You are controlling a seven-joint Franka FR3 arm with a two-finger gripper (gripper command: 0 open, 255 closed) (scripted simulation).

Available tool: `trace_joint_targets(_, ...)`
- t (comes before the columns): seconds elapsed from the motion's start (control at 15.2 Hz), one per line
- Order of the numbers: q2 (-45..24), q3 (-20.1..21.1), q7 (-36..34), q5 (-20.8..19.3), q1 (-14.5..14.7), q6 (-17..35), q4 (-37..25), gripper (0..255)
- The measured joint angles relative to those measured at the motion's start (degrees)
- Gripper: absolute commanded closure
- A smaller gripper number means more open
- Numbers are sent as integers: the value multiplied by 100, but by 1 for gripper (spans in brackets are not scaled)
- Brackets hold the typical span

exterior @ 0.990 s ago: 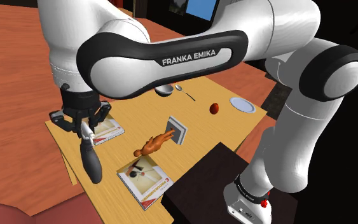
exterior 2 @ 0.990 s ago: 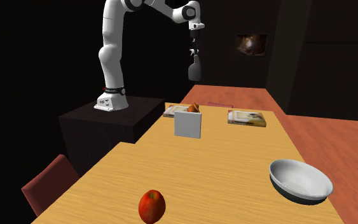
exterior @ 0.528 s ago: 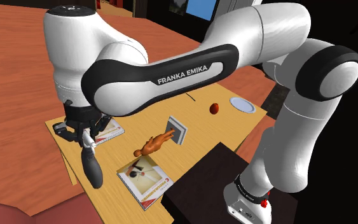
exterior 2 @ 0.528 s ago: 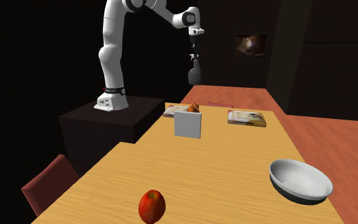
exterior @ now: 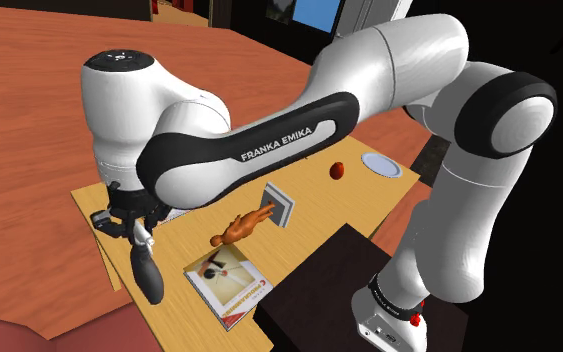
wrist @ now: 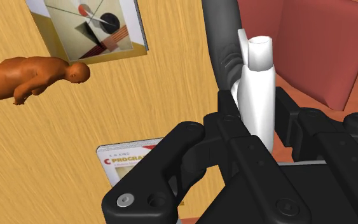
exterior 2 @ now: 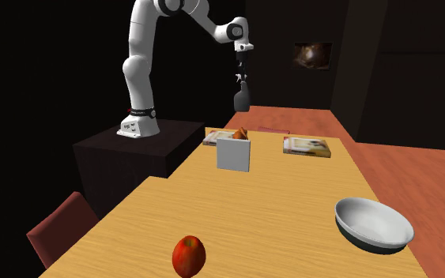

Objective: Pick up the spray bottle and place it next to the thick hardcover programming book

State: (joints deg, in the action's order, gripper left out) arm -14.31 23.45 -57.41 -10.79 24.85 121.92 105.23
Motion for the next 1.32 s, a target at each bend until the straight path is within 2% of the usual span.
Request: trace_joint_targets(1.32,-775,-201,-410,-517,147,1266,572,255)
